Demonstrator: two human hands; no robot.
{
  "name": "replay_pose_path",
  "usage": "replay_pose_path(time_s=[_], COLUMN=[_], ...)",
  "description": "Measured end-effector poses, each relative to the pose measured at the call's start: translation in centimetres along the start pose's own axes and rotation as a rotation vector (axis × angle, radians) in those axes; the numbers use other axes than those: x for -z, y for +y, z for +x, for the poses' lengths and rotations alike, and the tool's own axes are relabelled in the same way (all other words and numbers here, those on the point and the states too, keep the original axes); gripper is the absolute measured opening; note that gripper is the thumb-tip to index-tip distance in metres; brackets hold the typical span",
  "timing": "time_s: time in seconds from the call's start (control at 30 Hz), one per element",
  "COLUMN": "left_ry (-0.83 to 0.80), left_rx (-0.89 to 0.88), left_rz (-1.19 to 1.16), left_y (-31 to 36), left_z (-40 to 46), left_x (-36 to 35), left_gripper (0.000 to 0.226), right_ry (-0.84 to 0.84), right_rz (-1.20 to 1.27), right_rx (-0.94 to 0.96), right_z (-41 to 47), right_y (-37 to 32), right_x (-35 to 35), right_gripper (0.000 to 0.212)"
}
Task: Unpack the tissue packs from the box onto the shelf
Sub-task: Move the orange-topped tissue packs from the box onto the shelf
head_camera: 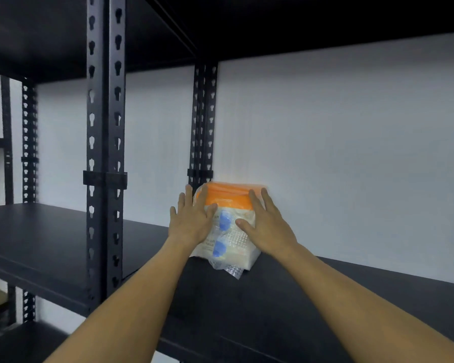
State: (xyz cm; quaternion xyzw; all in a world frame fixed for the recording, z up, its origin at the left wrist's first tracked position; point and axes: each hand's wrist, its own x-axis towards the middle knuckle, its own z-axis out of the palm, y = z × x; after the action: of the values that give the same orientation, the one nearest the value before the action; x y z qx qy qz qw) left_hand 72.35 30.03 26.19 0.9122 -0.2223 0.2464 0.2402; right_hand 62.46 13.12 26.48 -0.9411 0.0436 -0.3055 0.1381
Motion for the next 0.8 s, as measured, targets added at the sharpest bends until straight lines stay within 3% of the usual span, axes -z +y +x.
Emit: replay_pose_path(time_s=[0.33, 0.8], left_ry=[-0.006, -0.049], left_rx=[-0.089, -0.264], left_rz=[-0.018, -0.24], left_y=[4.4, 12.8], left_z=[-7.5, -22.0], left_x=[3.6, 5.0], left_gripper=[0.059, 0.054], right_ry=[-0.044, -0.015], right_rz=[-0.031, -0.033], right_rx=[-0.137, -0.21], right_z=[-8.7, -25.6], right_y=[-0.2, -0.4], right_x=[5.5, 12.5], right_gripper=[0.074, 0.069])
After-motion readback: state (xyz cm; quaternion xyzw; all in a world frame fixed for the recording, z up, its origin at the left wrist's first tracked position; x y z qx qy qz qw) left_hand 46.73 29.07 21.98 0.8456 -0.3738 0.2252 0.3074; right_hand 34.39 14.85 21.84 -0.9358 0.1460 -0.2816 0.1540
